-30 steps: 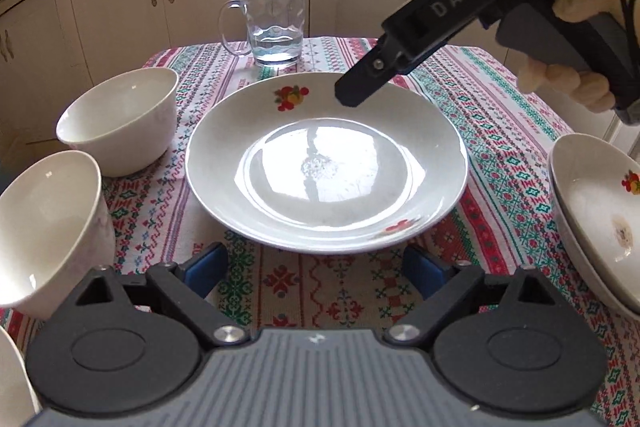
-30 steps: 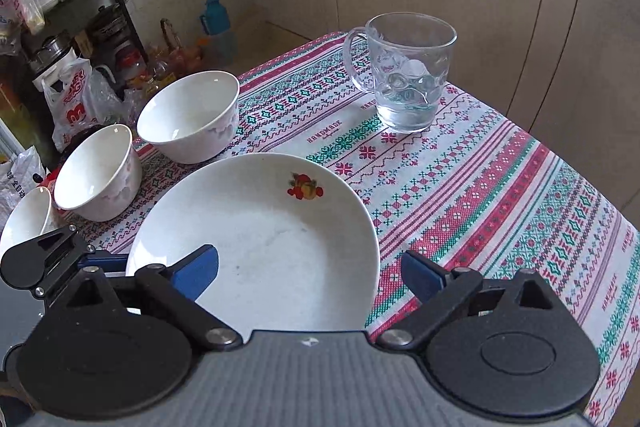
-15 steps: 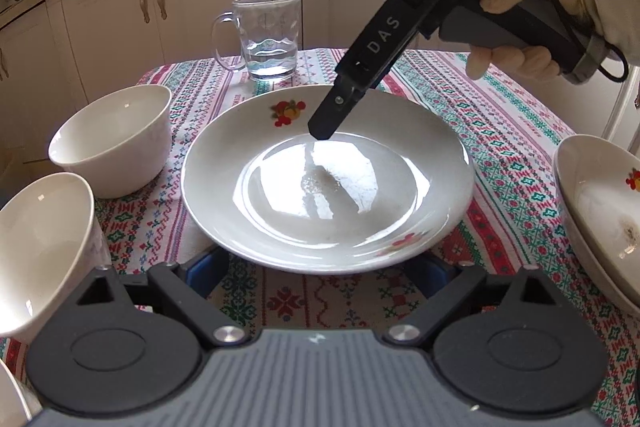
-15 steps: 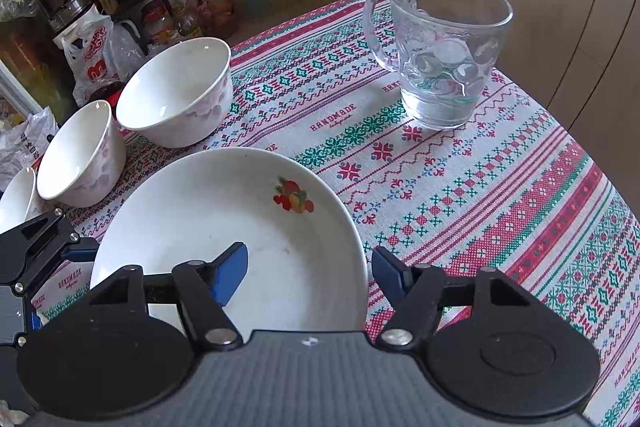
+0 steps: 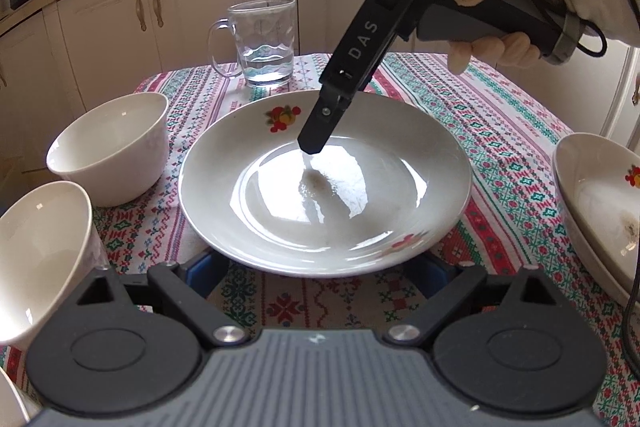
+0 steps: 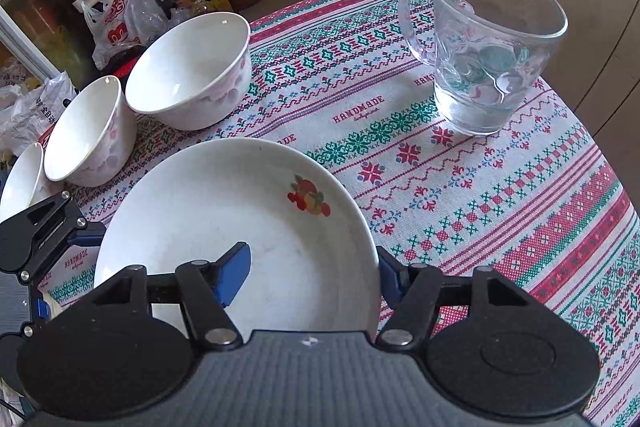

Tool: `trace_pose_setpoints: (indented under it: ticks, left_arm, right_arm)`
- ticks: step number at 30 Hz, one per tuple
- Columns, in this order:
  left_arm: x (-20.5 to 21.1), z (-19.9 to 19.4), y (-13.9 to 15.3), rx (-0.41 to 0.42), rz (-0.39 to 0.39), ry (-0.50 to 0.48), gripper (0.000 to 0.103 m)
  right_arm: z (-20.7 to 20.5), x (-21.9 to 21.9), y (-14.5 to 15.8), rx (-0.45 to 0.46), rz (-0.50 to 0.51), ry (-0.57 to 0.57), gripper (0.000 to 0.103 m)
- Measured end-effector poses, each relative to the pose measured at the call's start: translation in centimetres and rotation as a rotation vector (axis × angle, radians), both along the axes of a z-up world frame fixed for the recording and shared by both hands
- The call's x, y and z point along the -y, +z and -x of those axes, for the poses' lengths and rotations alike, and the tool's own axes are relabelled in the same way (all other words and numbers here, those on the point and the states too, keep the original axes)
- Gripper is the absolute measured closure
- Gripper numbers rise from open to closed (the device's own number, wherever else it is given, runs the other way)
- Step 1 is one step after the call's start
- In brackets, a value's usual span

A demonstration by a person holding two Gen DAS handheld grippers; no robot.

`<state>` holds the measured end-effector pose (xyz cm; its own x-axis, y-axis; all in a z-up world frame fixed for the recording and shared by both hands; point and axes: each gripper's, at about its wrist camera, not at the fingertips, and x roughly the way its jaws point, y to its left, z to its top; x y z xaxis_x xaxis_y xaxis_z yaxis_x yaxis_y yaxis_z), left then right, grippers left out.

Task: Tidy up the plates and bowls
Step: 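Lift the flat plate with the right gripper and carry it over the plate stack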

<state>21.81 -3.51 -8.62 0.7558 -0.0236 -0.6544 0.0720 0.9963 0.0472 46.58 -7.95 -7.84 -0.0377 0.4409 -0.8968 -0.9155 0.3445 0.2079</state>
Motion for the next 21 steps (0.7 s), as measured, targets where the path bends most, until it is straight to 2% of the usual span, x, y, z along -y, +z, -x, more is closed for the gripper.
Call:
trace_pose_setpoints:
  ticks: [21]
  left_arm:
    - [0.5, 1.7, 1.0, -0.007, -0.050, -0.044, 0.010]
  right_arm:
    - [2.0, 2.0, 1.2, -0.019, -0.025, -0.034, 0.032]
